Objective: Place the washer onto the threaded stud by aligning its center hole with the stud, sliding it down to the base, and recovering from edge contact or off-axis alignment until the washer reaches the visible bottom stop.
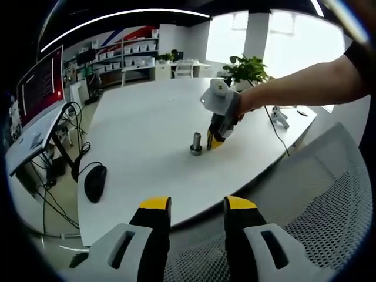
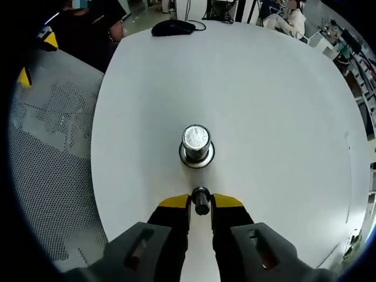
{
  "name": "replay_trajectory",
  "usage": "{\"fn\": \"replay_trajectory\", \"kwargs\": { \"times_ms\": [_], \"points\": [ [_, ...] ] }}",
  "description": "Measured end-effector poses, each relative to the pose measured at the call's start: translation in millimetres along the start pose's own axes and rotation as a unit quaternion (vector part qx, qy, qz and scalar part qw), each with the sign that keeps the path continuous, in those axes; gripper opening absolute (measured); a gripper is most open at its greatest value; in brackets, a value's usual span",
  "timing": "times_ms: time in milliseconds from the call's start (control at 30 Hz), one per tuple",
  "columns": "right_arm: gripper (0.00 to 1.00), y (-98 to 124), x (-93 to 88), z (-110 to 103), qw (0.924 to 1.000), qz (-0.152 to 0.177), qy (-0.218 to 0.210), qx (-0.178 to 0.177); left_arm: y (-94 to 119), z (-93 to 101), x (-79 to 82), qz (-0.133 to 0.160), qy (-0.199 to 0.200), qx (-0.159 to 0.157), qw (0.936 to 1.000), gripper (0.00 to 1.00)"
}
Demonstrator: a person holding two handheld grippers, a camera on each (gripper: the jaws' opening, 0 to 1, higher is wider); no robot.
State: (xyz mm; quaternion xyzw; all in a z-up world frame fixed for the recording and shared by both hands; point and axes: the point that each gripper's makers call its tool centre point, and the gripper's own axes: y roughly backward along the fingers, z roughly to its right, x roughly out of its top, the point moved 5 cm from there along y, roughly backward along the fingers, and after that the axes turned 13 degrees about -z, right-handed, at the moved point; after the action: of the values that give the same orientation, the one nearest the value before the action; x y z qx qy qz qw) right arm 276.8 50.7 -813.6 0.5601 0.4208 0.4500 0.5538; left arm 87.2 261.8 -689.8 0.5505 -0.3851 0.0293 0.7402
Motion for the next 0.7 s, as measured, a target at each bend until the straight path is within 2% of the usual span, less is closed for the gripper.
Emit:
{"fn": "replay_trajectory", "kwargs": {
  "times_ms": [167, 300, 333, 367, 433, 700],
  "points": [
    [0.16, 1, -5.8, -4, 0.9996, 0.014, -0.02, 0.016, 0, 0.0, 0.0, -0.002, 0.0, -0.001, 1.0, 0.34],
    [0.17, 2, -7.4, -5, 0.9995, 0.027, -0.013, 0.014, 0, 0.1, -0.2, -0.002, 0.0, -0.001, 1.0, 0.34],
    [0.19, 4, -3.8, -6, 0.9985, 0.048, -0.02, 0.02, 0, 0.1, -0.2, -0.002, 0.0, -0.001, 1.0, 0.34],
    [0.2, 6, -4.0, -5, 0.9979, 0.052, -0.034, 0.02, 0, 0.1, -0.2, -0.002, 0.0, 0.0, 1.0, 0.34],
    [0.22, 9, -6.2, 0, 0.9982, 0.049, -0.034, 0.009, 0, 0.2, -0.4, -0.002, 0.0, 0.0, 1.0, 0.34],
    [0.27, 35, -12.6, 2, 0.9961, 0.076, -0.038, -0.022, 0, 0.4, -0.9, -0.003, 0.0, 0.0, 1.0, 0.34]
  ]
}}
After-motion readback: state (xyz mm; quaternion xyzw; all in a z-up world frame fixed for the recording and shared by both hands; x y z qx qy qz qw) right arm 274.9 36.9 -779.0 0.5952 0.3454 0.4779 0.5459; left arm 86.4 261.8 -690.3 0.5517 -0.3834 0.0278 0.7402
